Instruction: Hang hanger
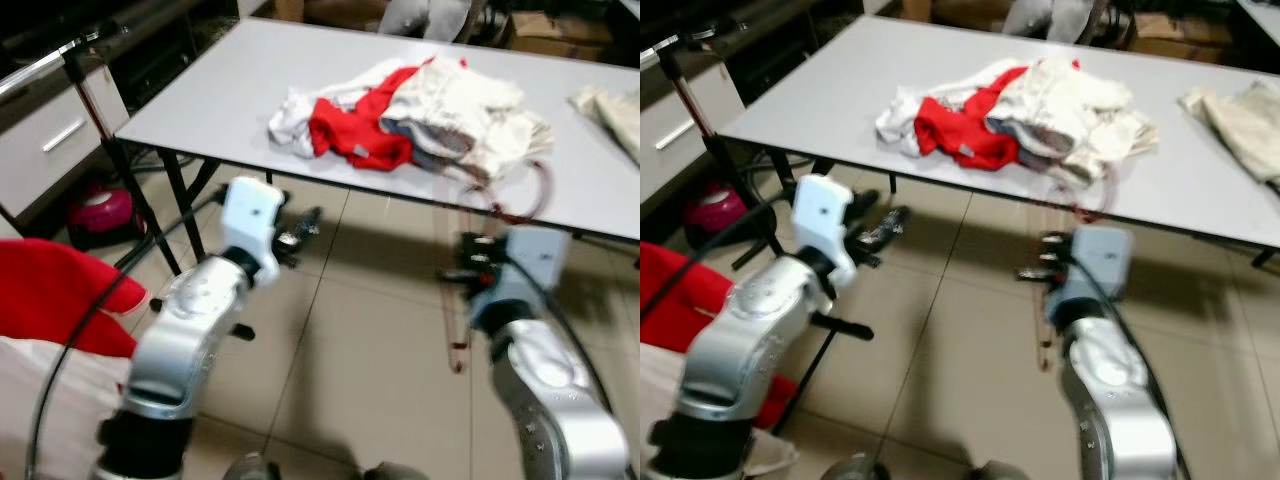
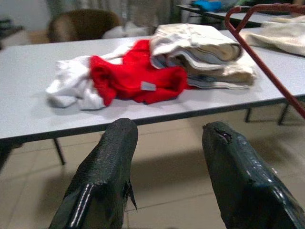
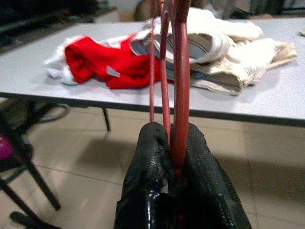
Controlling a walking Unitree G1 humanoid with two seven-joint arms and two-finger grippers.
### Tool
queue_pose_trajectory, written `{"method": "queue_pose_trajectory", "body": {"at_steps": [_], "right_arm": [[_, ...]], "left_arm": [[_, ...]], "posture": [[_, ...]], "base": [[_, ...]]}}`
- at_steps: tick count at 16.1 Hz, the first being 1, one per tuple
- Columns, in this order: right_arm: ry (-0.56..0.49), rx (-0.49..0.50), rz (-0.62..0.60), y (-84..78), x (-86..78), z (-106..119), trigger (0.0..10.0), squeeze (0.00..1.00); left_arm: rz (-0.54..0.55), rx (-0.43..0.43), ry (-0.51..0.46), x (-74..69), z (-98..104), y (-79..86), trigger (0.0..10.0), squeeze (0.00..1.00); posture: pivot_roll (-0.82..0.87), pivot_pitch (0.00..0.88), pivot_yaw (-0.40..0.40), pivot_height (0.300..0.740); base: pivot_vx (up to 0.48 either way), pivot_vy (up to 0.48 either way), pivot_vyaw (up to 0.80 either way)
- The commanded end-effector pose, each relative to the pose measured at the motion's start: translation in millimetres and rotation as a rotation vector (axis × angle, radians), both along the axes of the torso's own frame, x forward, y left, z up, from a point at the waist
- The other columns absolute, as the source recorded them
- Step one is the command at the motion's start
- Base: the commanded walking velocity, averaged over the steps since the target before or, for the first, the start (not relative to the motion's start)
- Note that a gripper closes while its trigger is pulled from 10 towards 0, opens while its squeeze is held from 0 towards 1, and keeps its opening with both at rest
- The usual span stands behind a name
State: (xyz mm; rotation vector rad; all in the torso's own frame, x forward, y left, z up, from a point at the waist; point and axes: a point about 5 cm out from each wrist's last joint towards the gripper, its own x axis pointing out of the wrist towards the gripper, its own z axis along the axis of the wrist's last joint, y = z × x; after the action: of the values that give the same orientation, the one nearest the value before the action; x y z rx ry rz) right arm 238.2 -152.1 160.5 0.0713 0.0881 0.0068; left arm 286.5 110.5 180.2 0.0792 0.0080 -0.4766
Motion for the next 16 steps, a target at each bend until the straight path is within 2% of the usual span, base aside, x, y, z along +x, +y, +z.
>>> {"method": "queue_pose_trajectory", "body": {"at_steps": [1, 15, 16], "right_arm": [[-0.001, -0.01, -0.022, -5.6, 0.5, 1.1, 10.0, 0.0], [-0.004, -0.012, -0.024, -5.3, 0.7, 0.6, 10.0, 0.0], [-0.009, -0.003, -0.018, -5.4, 0.6, 1.1, 0.0, 0.0]], "left_arm": [[-0.013, -0.003, 0.001, -1.0, -0.4, -3.8, 10.0, 0.0], [-0.026, -0.001, -0.005, -0.9, 0.2, -5.1, 10.0, 0.0], [-0.027, -0.002, -0.005, -0.9, 0.1, -5.5, 10.0, 0.0]], "posture": [[-0.02, 0.072, 0.014, 0.74], [-0.02, 0.063, 0.016, 0.74], [-0.02, 0.062, 0.016, 0.74]], "base": [[0.0, -0.364, 0.0], [0.0, -0.364, 0.0], [0.0, -0.36, 0.0]]}}
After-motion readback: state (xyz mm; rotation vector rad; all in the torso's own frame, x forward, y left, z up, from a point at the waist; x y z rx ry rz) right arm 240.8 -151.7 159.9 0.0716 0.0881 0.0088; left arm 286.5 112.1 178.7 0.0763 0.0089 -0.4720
